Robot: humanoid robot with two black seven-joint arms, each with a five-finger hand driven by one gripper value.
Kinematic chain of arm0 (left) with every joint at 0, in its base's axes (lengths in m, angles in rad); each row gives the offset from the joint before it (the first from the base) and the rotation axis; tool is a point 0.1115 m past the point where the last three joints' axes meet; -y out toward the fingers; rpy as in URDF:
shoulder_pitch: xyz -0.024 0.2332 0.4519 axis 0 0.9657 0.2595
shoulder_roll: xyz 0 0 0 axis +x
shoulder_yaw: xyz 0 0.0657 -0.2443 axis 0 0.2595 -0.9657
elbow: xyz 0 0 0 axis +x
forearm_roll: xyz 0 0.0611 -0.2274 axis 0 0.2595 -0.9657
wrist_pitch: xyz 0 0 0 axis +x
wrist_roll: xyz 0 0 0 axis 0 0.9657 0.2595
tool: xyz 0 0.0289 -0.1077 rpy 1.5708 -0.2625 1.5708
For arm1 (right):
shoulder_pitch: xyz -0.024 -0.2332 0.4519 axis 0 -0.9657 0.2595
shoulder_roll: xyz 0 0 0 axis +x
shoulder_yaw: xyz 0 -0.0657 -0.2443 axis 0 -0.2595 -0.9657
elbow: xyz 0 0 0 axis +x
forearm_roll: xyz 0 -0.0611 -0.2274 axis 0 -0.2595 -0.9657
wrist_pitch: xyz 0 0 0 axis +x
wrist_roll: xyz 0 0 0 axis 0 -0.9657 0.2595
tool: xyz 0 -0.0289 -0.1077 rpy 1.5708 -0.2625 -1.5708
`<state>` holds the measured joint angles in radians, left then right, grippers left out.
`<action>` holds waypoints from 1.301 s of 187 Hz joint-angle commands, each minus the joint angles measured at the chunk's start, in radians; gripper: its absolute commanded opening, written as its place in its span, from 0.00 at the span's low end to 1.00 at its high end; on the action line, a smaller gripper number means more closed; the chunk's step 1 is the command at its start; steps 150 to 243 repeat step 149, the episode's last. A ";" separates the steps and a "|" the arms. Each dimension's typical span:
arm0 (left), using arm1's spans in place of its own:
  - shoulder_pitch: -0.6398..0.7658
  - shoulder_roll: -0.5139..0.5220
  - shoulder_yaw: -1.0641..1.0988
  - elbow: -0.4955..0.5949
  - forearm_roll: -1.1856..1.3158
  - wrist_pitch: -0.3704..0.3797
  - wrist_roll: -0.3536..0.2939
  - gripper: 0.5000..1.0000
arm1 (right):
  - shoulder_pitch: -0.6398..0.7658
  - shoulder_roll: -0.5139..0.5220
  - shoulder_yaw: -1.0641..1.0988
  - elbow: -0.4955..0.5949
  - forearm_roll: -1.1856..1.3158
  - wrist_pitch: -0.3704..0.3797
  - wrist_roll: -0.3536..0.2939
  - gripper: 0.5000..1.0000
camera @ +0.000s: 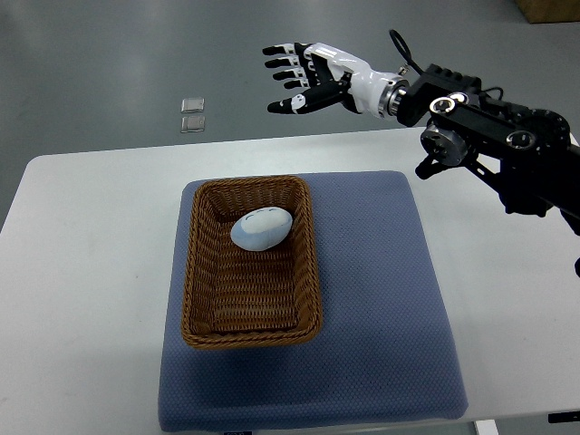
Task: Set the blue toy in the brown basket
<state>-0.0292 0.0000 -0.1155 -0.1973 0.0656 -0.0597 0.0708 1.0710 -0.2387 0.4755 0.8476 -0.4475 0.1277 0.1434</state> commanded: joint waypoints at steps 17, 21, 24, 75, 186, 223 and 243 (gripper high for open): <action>0.000 0.000 0.000 -0.001 0.000 0.000 0.001 1.00 | -0.249 0.018 0.354 -0.004 0.136 0.018 0.008 0.82; 0.000 0.000 0.002 -0.002 0.000 0.000 0.003 1.00 | -0.272 0.021 0.380 -0.004 0.151 0.026 0.008 0.82; 0.000 0.000 0.002 -0.002 0.000 0.000 0.003 1.00 | -0.283 0.024 0.391 -0.004 0.161 0.030 0.008 0.82; 0.000 0.000 0.003 -0.002 0.000 0.000 0.004 1.00 | -0.433 0.081 0.520 -0.094 0.288 0.191 0.018 0.82; 0.000 0.000 0.003 -0.004 0.000 0.000 0.006 1.00 | -0.465 0.082 0.520 -0.119 0.305 0.268 0.039 0.82; 0.000 0.000 0.003 -0.004 0.000 0.000 0.006 1.00 | -0.465 0.082 0.520 -0.119 0.305 0.268 0.039 0.82; 0.000 0.000 0.003 -0.004 0.000 0.000 0.006 1.00 | -0.465 0.082 0.520 -0.119 0.305 0.268 0.039 0.82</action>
